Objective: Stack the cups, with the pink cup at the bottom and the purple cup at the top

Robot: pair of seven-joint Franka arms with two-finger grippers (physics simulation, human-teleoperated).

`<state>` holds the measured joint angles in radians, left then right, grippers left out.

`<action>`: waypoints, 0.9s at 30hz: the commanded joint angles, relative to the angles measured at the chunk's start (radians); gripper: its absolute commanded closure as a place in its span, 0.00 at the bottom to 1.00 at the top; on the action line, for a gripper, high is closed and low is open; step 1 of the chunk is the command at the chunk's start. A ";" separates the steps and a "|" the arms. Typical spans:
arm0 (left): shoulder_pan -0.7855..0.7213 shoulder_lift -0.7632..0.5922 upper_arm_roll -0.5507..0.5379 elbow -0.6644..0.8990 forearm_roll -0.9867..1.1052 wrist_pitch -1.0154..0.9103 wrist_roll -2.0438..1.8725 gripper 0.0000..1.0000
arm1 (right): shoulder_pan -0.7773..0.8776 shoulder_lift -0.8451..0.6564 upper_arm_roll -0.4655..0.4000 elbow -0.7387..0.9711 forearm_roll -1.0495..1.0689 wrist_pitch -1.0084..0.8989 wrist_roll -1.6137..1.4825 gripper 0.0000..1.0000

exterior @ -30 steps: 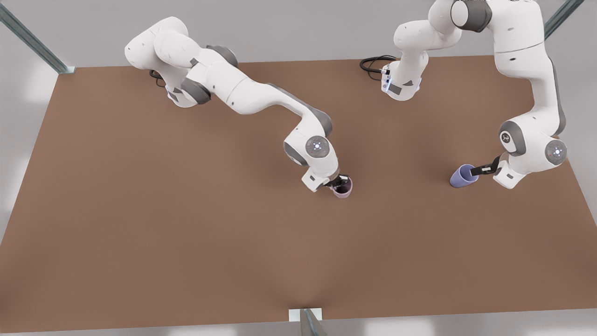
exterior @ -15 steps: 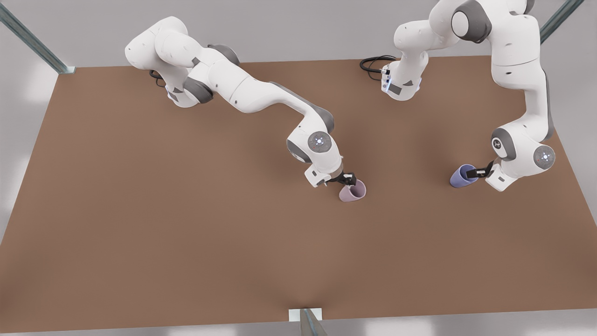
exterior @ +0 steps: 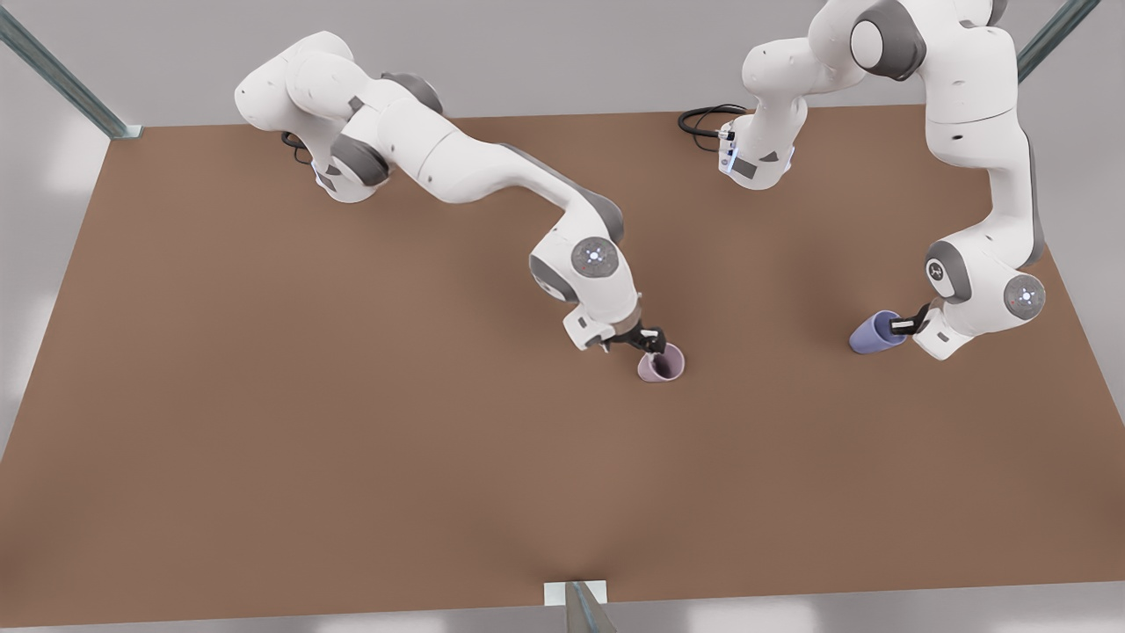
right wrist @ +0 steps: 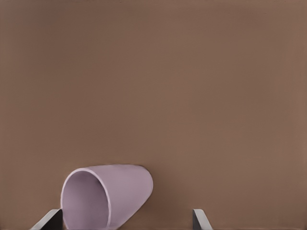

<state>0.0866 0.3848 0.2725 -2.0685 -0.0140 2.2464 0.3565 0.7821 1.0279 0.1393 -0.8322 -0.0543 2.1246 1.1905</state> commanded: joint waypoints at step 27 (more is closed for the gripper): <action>-0.576 0.039 -0.223 0.597 -0.044 -0.594 -0.881 0.79 | -0.695 -0.871 -0.119 -0.746 0.062 -0.361 -1.341 0.00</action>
<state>-0.4875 0.4233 0.0538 -1.4731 -0.0506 1.6916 -0.0624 0.0850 0.1722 0.0192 -1.5616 0.0073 1.7644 0.3958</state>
